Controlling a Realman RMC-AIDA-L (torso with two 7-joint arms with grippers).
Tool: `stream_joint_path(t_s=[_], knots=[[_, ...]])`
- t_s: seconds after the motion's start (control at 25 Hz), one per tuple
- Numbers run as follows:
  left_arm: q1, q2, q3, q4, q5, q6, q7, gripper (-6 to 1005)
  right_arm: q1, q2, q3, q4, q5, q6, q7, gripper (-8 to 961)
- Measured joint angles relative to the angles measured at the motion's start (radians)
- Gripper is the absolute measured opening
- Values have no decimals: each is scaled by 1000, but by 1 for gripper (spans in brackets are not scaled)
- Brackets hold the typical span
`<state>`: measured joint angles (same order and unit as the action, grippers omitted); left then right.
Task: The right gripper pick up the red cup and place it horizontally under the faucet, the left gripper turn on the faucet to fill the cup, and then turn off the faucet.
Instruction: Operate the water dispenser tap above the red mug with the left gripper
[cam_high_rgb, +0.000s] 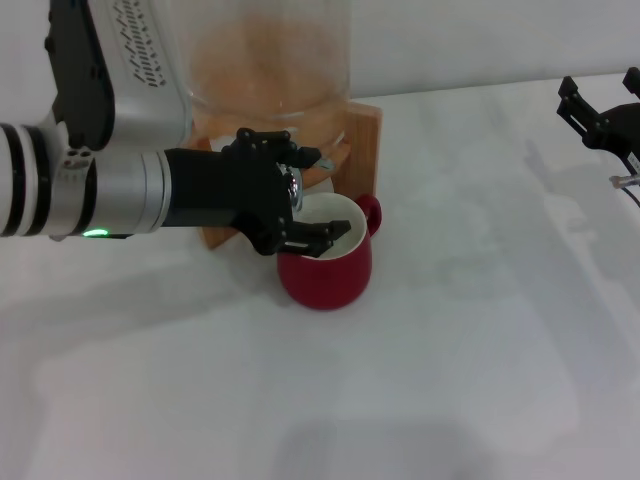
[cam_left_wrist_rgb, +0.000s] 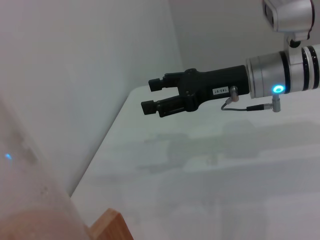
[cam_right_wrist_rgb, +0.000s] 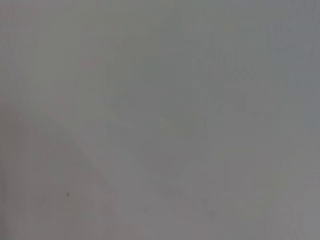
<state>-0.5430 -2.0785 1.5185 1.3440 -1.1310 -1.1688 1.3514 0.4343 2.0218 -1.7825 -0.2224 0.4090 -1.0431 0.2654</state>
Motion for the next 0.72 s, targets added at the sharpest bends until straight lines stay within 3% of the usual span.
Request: stream_joint_path(t_s=[0.72], knots=[[-17, -2, 0, -10, -3, -24, 6, 813, 0, 0, 2, 0, 1, 0, 0, 873]])
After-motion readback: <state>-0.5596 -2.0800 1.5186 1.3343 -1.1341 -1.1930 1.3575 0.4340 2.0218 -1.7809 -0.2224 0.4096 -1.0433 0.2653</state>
